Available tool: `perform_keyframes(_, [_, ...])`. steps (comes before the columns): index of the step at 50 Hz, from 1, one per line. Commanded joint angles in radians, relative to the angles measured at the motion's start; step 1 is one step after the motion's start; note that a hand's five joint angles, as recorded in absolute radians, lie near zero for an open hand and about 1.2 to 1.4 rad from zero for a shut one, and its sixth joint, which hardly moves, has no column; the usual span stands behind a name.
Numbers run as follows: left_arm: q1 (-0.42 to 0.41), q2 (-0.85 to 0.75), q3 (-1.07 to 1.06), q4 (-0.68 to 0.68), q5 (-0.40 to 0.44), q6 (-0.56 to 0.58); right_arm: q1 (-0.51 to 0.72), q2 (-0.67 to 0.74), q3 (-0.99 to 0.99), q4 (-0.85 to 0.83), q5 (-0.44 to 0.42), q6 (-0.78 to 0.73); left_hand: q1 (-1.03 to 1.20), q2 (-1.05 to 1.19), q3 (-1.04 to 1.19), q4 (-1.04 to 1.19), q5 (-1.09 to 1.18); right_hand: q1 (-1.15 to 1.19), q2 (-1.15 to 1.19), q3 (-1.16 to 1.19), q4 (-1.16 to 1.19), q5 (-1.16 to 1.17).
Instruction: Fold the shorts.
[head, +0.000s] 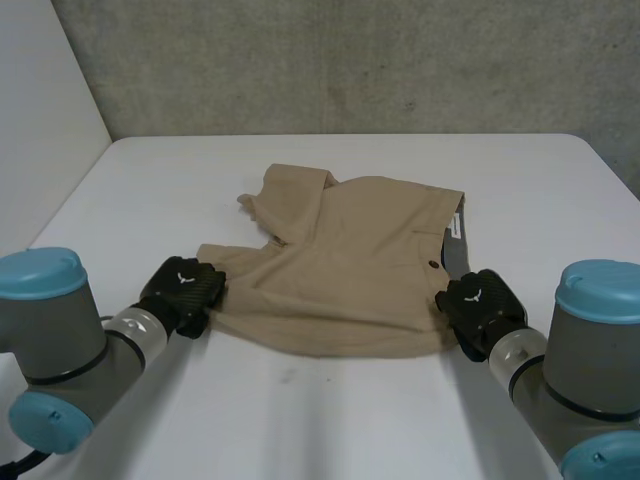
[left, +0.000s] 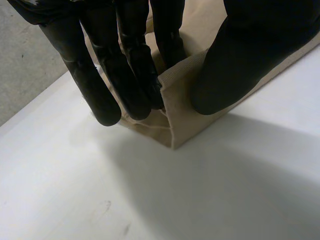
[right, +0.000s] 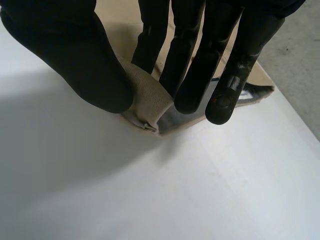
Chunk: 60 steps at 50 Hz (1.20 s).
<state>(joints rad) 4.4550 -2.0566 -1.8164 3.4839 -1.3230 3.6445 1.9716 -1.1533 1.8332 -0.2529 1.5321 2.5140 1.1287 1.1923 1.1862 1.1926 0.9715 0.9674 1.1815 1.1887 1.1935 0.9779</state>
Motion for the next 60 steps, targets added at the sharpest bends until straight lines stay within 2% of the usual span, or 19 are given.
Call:
perform_keyframes(1, [-0.029,0.216,-0.066,-0.164,-0.073,-0.001,-0.007,-0.098,-0.006,0.012,0.002,0.006,0.268,0.204,0.210,0.204,0.250,0.429,0.215,0.208,0.203,0.244])
perform_keyframes(5, [-0.057,0.360,-0.115,-0.288,-0.090,-0.004,-0.010,-0.206,-0.015,0.089,-0.009,0.002,0.268,0.204,0.210,0.204,0.250,0.429,0.215,0.208,0.203,0.244])
perform_keyframes(9, [-0.069,0.530,-0.162,-0.396,-0.091,-0.006,-0.045,-0.275,-0.060,0.246,-0.026,0.002,0.268,0.204,0.210,0.204,0.250,0.429,0.215,0.208,0.203,0.244])
perform_keyframes(10, [-0.069,0.561,-0.169,-0.417,-0.091,-0.006,-0.060,-0.301,-0.087,0.321,-0.044,0.002,0.268,0.204,0.210,0.204,0.250,0.429,0.215,0.208,0.203,0.244])
perform_keyframes(15, [-0.050,0.787,-0.141,-0.531,-0.088,-0.009,-0.103,-0.417,-0.172,0.474,-0.116,0.009,0.268,0.204,0.210,0.204,0.250,0.429,0.215,0.208,0.203,0.244])
perform_keyframes(18, [-0.036,0.869,-0.101,-0.536,-0.090,-0.029,-0.112,-0.498,-0.233,0.488,-0.135,0.041,0.268,0.204,0.210,0.204,0.250,0.429,0.215,0.208,0.203,0.244])
perform_keyframes(23, [-0.005,0.951,-0.018,-0.488,-0.085,-0.202,-0.114,-0.542,-0.317,0.494,-0.136,0.121,0.268,0.204,0.210,0.204,0.250,0.429,0.215,0.208,0.203,0.244])
perform_keyframes(26, [0.010,0.934,-0.021,-0.430,-0.082,-0.283,-0.119,-0.534,-0.325,0.503,-0.145,0.138,0.268,0.204,0.210,0.204,0.250,0.429,0.215,0.208,0.203,0.244])
perform_keyframes(28, [0.012,0.902,-0.031,-0.405,-0.081,-0.299,-0.117,-0.525,-0.315,0.504,-0.148,0.138,0.268,0.204,0.210,0.204,0.250,0.429,0.215,0.208,0.203,0.244])
perform_keyframes(38, [-0.006,0.466,0.008,-0.348,-0.088,-0.300,-0.105,-0.223,-0.293,0.505,-0.138,0.129,0.268,0.204,0.210,0.204,0.250,0.429,0.215,0.208,0.203,0.244])
perform_keyframes(44, [-0.006,0.355,0.048,-0.348,-0.090,-0.300,-0.108,-0.161,-0.284,0.506,-0.138,0.149,0.268,0.204,0.210,0.204,0.250,0.429,0.215,0.208,0.203,0.244])
perform_keyframes(45, [-0.006,0.351,0.048,-0.348,-0.088,-0.300,-0.109,-0.158,-0.279,0.506,-0.138,0.152,0.268,0.204,0.210,0.204,0.250,0.314,0.100,0.092,0.088,0.129])
perform_keyframes(48, [-0.006,0.345,0.040,-0.347,-0.087,-0.299,-0.111,-0.157,-0.276,0.506,-0.138,0.158,0.268,0.204,0.210,0.204,0.250,0.201,-0.013,-0.020,-0.025,0.016])
perform_keyframes(50, [-0.006,0.346,0.034,-0.347,-0.087,-0.299,-0.112,-0.157,-0.279,0.506,-0.139,0.173,0.268,0.204,0.210,0.204,0.250,-0.042,-0.256,-0.263,-0.268,-0.227])
perform_keyframes(57, [-0.010,0.354,0.022,-0.345,-0.087,-0.299,-0.115,-0.154,-0.328,0.572,-0.148,0.215,0.268,0.204,0.210,0.204,0.250,-0.336,-0.550,-0.557,-0.562,-0.521])
perform_keyframes(60, [-0.017,0.354,0.020,-0.345,-0.087,-0.299,-0.119,-0.138,-0.365,0.622,-0.152,0.216,0.268,0.204,0.210,0.204,0.250,-0.357,-0.571,-0.578,-0.583,-0.542])
